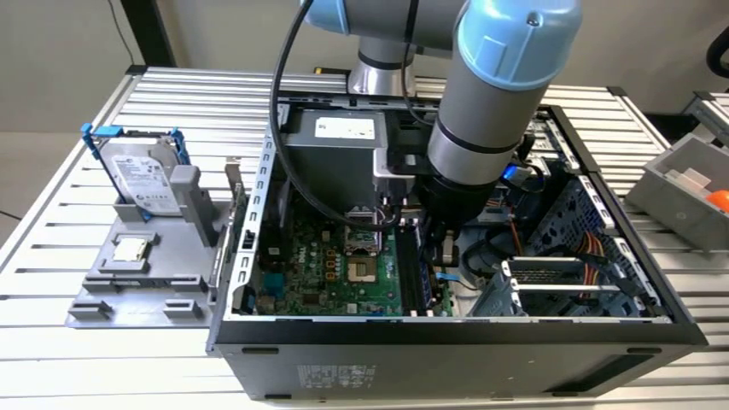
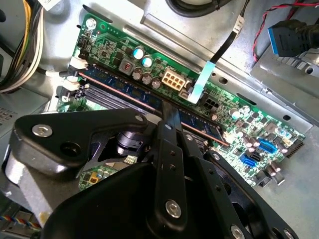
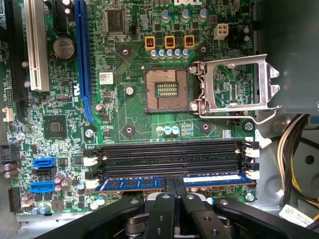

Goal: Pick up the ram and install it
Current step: 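Press down the ram until it locks into place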

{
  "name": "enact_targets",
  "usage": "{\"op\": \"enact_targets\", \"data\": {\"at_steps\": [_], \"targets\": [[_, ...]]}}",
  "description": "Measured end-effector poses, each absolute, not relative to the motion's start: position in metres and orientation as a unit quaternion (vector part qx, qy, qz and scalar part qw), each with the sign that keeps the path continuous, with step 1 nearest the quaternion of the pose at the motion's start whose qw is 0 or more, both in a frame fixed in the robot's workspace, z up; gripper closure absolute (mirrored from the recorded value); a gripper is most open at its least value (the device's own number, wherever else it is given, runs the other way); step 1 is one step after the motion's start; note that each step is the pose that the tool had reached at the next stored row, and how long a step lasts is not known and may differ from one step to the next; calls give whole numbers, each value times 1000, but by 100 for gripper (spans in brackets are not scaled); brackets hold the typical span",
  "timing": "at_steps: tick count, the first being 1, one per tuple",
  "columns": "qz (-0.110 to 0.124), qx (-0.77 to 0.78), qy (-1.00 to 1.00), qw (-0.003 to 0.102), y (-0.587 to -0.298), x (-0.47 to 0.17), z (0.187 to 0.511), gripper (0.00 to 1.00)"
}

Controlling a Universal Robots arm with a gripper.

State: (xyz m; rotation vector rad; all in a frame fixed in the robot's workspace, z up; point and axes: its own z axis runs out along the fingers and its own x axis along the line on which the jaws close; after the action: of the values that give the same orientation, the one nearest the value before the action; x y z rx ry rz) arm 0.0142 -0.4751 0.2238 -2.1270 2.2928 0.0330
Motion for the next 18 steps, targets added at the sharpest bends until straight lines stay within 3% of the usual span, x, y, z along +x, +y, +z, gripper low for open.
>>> {"op": "enact_targets", "data": {"at_steps": [18], "targets": [[10,-680,733,7,-475,14,220,100]]}}
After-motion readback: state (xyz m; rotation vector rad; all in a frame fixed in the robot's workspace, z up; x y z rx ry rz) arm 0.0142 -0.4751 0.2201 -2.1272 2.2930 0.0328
